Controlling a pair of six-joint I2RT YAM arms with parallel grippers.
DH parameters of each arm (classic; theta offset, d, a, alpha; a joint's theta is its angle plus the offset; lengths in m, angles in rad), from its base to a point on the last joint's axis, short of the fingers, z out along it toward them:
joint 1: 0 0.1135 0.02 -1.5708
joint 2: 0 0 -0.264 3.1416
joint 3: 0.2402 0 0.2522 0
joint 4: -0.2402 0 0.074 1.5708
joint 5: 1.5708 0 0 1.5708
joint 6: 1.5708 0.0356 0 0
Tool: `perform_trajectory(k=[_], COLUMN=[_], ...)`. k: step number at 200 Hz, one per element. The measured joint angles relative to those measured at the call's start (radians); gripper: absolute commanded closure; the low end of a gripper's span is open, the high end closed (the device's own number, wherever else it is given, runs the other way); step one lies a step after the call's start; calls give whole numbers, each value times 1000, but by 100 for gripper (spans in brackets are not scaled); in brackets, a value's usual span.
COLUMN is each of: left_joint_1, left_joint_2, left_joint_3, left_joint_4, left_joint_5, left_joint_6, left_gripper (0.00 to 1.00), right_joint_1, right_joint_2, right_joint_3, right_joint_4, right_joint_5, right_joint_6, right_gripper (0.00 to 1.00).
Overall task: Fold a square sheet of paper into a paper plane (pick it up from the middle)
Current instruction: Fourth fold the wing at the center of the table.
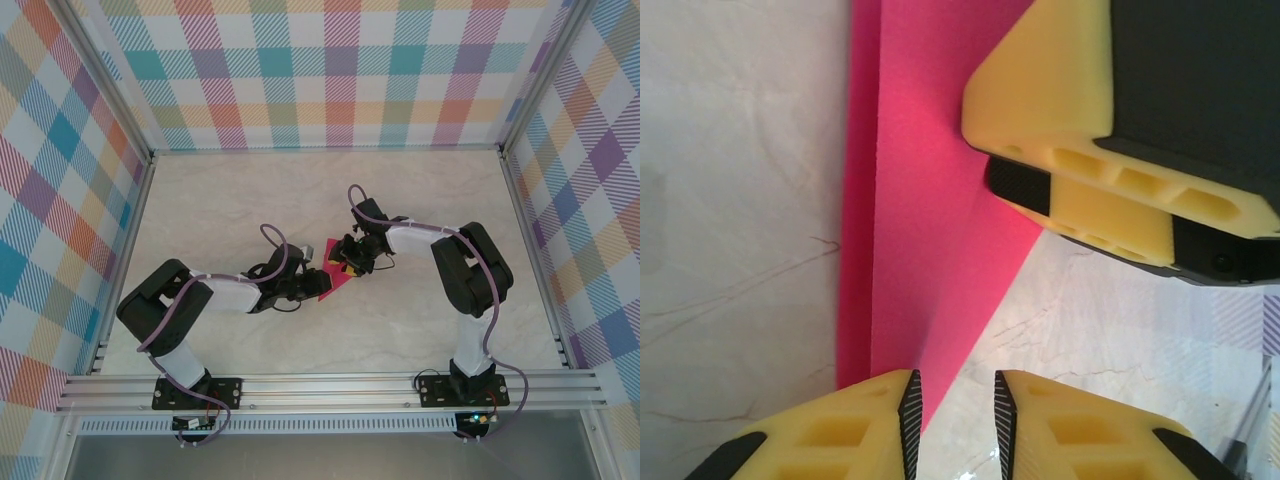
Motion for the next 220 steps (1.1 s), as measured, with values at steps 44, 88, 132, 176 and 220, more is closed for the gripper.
perform_trajectory(k=[44, 88, 132, 176, 220], left_joint_1=[0, 0, 0, 0, 0], left_joint_2=[0, 0, 0, 0, 0], left_joint_3=[0, 0, 0, 0, 0], left_joint_4=[-14, -14, -13, -10, -10], left_joint_5=[-31, -33, -29, -11, -3], left_joint_6=[12, 14, 14, 14, 14], left_gripper=[74, 74, 72, 69, 69], right_joint_1=[0, 0, 0, 0, 1], right_joint_2=[0, 0, 4, 13, 19], right_joint_3=[0, 0, 2, 13, 20], right_joint_4=[0, -2, -5, -23, -34], right_joint_5=[0, 2, 4, 3, 1], right_joint_6=[0, -1, -7, -24, -27], right_gripper=[54, 54, 55, 53, 53])
